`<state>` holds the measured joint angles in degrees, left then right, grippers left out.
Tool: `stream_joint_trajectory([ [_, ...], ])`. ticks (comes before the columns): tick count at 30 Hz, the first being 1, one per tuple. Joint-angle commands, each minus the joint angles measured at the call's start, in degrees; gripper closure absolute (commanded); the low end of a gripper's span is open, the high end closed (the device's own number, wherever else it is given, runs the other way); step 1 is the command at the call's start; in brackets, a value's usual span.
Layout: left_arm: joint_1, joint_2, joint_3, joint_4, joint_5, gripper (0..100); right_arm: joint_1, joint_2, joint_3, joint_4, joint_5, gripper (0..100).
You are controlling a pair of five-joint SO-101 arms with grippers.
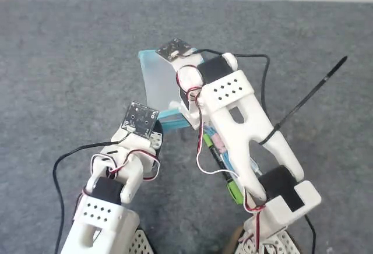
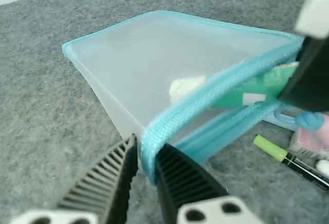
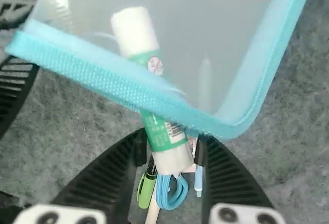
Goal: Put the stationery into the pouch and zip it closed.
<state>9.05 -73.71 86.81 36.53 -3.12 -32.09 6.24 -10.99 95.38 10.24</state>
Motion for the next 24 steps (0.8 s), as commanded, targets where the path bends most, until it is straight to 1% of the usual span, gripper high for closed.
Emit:
stream_joint_trajectory([
  [1,0.5,-1.4,-0.6,-1.5,-0.6,99,1.1,-0.7,-4.5,0.6,-0.6,84.7],
  [8,0.5,-1.4,-0.6,-1.6,-0.6,99,1.0,0.2,-4.5,0.0,0.0,84.1],
  [15,0.5,-1.4,-0.6,-1.6,-0.6,99,0.7,1.6,-4.4,-1.3,-0.2,72.2],
  [20,0.5,-1.4,-0.6,-1.6,-0.6,99,-1.5,1.3,-4.5,-3.9,-0.6,72.0],
  [24,0.4,-1.4,-0.6,-1.6,-0.6,99,-1.8,-0.5,-4.9,-4.0,-0.1,72.0],
])
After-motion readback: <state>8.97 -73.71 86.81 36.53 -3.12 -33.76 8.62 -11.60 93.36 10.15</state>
